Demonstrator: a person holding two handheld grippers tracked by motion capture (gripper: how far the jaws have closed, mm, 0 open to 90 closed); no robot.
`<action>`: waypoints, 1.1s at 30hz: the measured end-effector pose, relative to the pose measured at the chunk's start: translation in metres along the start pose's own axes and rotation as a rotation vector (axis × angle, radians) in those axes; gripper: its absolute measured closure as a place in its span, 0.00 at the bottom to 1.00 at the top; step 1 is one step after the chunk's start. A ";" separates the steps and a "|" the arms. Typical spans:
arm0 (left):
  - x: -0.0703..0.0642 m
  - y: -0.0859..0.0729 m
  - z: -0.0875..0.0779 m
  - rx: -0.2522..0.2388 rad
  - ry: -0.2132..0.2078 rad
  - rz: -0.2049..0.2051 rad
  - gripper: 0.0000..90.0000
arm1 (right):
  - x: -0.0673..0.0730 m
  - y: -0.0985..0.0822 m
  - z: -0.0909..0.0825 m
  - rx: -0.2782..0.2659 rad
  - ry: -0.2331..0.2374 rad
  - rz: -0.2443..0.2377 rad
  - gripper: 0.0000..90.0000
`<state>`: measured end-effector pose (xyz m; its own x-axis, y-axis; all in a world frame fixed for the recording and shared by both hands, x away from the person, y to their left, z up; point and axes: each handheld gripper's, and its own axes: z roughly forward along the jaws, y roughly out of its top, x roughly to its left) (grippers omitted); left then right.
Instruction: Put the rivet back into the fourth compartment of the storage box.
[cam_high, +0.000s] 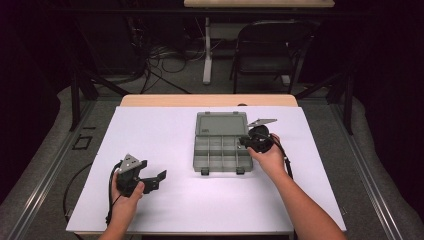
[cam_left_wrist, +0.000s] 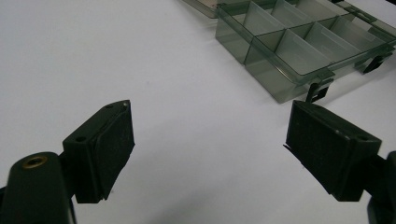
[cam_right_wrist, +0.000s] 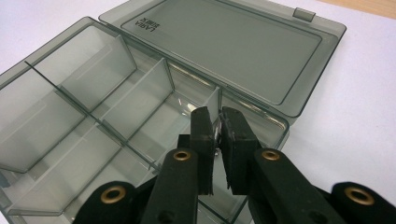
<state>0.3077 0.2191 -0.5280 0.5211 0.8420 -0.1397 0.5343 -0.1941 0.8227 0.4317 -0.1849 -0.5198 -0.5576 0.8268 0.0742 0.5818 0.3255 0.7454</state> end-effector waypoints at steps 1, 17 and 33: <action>0.000 0.000 0.000 0.002 -0.001 0.001 0.17 | 0.000 0.000 0.000 -0.001 -0.002 0.002 0.93; 0.000 0.000 0.000 -0.001 -0.006 -0.004 0.17 | 0.002 0.002 -0.008 -0.037 -0.017 -0.006 0.60; -0.003 0.004 0.003 0.026 -0.004 0.009 0.03 | 0.014 0.004 -0.028 -0.060 0.004 -0.099 0.51</action>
<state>0.3103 0.2143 -0.5265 0.5288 0.8380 -0.1348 0.5467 -0.2148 0.8093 0.4098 -0.1847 -0.4972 -0.6129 0.7902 0.0003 0.4873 0.3777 0.7873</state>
